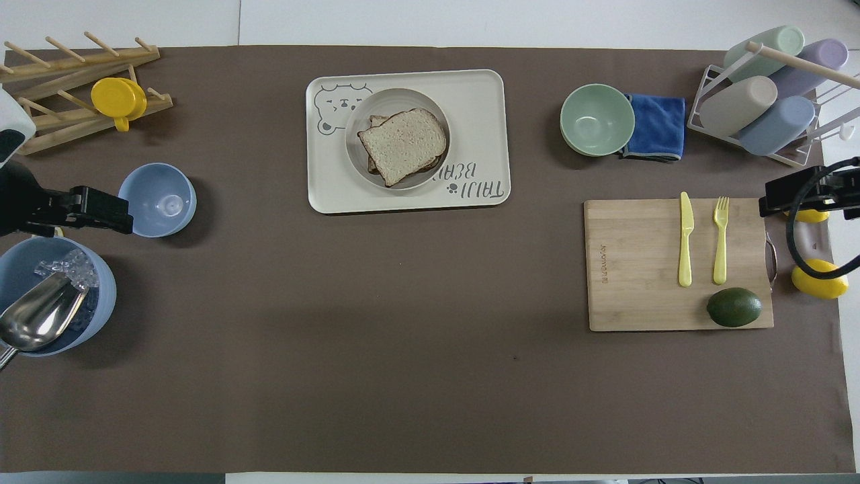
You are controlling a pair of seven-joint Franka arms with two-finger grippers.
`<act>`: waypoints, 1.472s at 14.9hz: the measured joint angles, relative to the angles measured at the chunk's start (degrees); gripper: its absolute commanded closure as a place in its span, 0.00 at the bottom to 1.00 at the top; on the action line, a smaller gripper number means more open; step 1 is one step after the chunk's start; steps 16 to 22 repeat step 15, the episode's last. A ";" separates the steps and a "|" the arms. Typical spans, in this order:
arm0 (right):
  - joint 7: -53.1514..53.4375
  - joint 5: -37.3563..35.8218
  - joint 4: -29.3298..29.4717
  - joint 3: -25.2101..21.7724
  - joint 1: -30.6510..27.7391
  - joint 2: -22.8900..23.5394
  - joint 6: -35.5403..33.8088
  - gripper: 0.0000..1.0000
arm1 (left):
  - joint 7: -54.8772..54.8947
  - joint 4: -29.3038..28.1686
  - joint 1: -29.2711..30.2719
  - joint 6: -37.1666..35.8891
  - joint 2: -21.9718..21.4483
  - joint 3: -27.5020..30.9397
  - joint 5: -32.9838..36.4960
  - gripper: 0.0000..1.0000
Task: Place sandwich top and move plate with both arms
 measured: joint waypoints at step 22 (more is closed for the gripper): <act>-4.51 -0.28 0.00 -2.62 -0.17 0.04 -1.17 0.00 | 0.00 0.00 0.00 0.00 0.00 0.00 0.00 0.00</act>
